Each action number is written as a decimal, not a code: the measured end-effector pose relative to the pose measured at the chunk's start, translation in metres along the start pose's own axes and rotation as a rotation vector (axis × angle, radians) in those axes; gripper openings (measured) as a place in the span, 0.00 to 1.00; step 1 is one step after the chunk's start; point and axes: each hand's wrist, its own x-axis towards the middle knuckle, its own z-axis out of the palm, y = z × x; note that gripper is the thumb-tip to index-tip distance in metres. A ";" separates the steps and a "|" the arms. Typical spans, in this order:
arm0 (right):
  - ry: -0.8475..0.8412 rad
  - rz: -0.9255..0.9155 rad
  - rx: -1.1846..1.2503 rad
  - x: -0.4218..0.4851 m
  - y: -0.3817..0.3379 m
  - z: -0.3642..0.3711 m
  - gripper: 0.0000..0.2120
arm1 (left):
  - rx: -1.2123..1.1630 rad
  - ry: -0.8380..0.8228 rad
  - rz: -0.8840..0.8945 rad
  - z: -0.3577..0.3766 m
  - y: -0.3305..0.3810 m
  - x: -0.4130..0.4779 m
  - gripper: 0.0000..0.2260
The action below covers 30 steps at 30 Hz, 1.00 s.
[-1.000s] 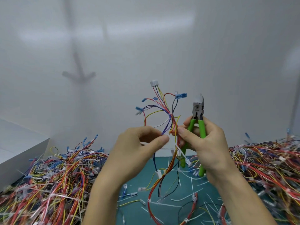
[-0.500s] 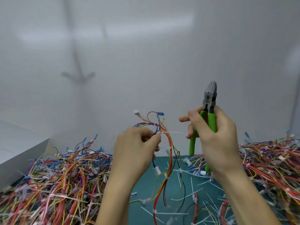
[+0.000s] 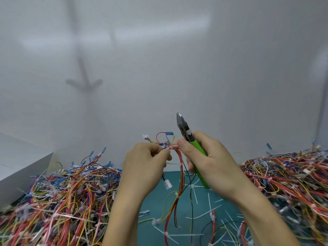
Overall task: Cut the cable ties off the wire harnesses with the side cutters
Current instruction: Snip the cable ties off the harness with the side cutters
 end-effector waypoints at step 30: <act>-0.006 -0.099 -0.888 -0.003 0.020 0.007 0.20 | -0.344 -0.031 -0.110 -0.012 -0.002 0.002 0.11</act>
